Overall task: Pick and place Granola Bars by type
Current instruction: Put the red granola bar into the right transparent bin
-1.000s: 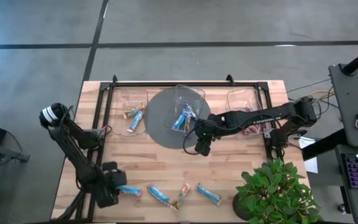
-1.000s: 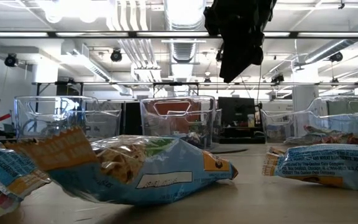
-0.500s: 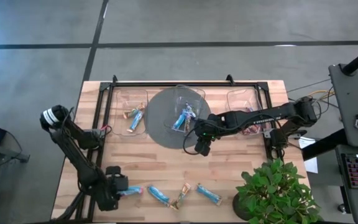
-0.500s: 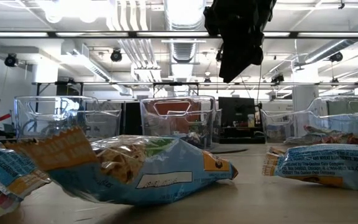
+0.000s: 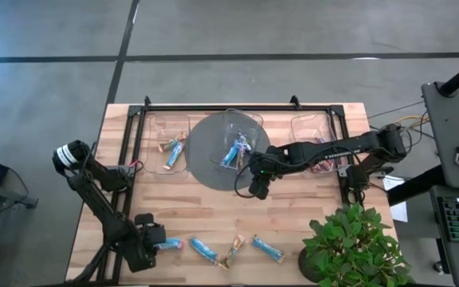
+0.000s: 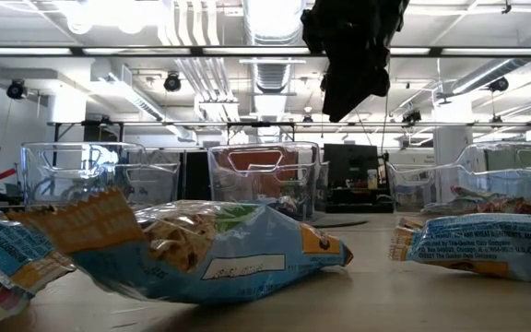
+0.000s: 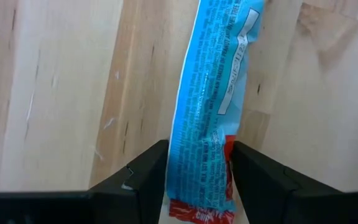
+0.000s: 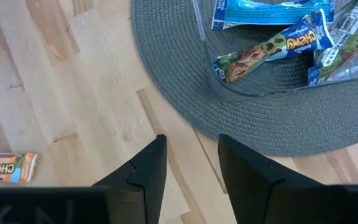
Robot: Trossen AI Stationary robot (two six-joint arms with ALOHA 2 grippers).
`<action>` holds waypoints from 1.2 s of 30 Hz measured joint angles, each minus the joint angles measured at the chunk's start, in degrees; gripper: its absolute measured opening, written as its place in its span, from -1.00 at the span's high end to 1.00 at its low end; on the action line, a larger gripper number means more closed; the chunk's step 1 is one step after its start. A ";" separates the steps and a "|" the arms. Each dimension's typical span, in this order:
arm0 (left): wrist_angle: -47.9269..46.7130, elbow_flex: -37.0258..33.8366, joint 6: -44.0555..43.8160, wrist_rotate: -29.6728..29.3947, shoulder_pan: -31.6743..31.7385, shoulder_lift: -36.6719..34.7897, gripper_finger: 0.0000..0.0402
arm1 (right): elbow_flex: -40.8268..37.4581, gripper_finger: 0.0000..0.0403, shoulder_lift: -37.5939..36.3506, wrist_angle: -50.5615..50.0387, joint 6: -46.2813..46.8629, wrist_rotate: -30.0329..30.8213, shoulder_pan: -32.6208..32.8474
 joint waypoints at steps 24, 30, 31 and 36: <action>-15.48 0.73 1.40 -20.29 5.06 -20.83 0.80 | 0.14 0.39 0.60 15.07 12.24 -14.17 -1.60; -15.68 2.20 13.68 -25.97 16.65 -24.00 0.81 | 0.17 0.29 1.81 29.91 23.38 -19.21 -3.12; -15.91 2.66 16.60 -26.63 18.91 -23.96 0.81 | 0.24 0.26 1.90 31.74 25.64 -19.39 -3.06; -15.51 5.25 27.46 -28.89 29.23 -23.21 0.81 | 0.21 0.07 2.35 31.27 31.02 -19.54 -3.04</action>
